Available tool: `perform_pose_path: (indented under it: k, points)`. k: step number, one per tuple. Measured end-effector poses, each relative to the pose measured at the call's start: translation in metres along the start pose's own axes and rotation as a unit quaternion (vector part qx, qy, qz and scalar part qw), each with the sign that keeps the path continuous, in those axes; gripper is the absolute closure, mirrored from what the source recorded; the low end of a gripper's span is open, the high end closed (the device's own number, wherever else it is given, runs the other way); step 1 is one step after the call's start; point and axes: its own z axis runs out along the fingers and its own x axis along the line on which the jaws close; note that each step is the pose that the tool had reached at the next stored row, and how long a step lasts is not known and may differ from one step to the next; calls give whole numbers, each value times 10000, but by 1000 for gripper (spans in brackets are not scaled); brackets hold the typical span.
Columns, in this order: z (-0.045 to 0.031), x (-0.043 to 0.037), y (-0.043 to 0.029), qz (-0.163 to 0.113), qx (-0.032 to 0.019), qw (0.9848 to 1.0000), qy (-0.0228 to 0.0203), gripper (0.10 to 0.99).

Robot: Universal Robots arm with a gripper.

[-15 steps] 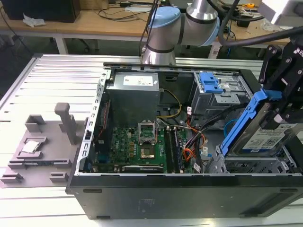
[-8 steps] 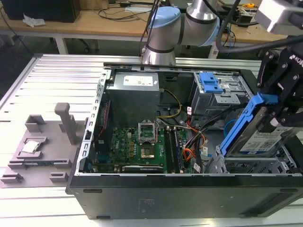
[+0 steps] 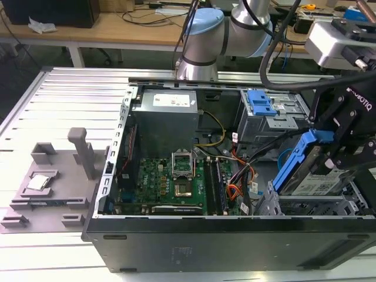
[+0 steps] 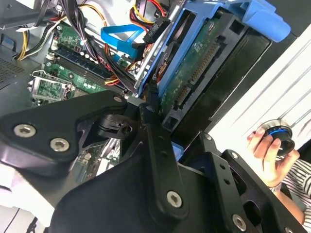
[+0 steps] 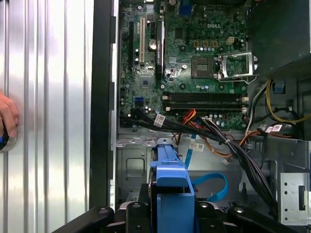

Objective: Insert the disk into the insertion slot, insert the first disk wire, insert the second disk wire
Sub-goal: 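Insert the disk into the insertion slot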

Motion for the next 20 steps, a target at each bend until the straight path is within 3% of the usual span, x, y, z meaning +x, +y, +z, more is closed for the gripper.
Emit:
perform_pose_path:
  k: [8,9,15,18,19,20]
  points:
    - [20,0,-1,0,0,10000,0,714]
    - [19,0,-1,0,0,10000,1,651]
    - [20,0,-1,0,0,10000,1,663]
    - [21,0,-1,0,0,10000,1,855]
    - [21,0,-2,0,0,10000,1,855]
    - [21,0,-1,0,0,10000,1,973]
